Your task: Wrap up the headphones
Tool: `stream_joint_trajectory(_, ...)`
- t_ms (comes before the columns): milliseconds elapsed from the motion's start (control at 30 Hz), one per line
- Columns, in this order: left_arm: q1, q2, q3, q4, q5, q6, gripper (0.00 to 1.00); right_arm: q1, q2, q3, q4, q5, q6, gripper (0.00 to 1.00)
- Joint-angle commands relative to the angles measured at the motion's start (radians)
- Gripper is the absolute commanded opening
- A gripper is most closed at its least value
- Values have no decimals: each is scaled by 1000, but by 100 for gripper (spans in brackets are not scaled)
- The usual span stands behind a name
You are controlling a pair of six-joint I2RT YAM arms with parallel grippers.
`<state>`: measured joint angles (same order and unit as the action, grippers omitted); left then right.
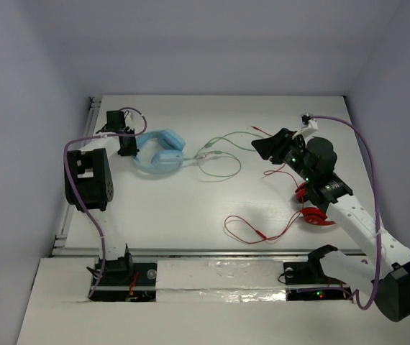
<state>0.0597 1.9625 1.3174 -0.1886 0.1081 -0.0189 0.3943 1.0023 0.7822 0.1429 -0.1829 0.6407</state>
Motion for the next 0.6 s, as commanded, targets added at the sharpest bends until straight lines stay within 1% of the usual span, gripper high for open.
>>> stream_joint_trajectory(0, -1, -33, 11, 11, 44, -18, 1, 8, 7, 6, 49, 51, -16, 50)
stream_joint_trajectory(67, -1, -48, 22, -3, 60, -35, 0, 8, 9, 9, 47, 51, -26, 47)
stream_joint_trajectory(133, -1, -85, 37, -18, 132, -58, 0, 8, 10, 12, 47, 36, -39, 40)
stream_joint_trajectory(167, -1, -103, 40, -21, 151, -76, 0, 8, 15, 14, 47, 28, -44, 34)
stream_joint_trajectory(200, -1, -125, 45, -29, 203, -94, 0, 8, 13, 14, 47, 19, -47, 21)
stream_joint_trajectory(267, -1, -191, 45, -52, 246, -137, 0, 8, 10, 15, 49, 13, -61, 10)
stream_joint_trajectory(300, -11, -215, 46, -63, 277, -145, 0, 8, 12, 20, 47, -9, -67, 2)
stream_joint_trajectory(367, -20, -290, 46, -87, 294, -165, 0, 8, 22, 23, 64, -53, -82, 0)
stream_joint_trajectory(400, -29, -315, 46, -107, 324, -173, 0, 8, 39, 26, 69, -110, -88, 0)
stream_joint_trajectory(467, -38, -384, 43, -127, 349, -188, 0, 17, 56, 41, 73, -156, -105, 1)
stream_joint_trajectory(500, -52, -405, 42, -153, 370, -196, 0, 17, 70, 46, 73, -186, -114, 4)
stream_joint_trajectory(567, -99, -457, 48, -192, 360, -191, 0, 17, 79, 61, 73, -208, -136, 9)
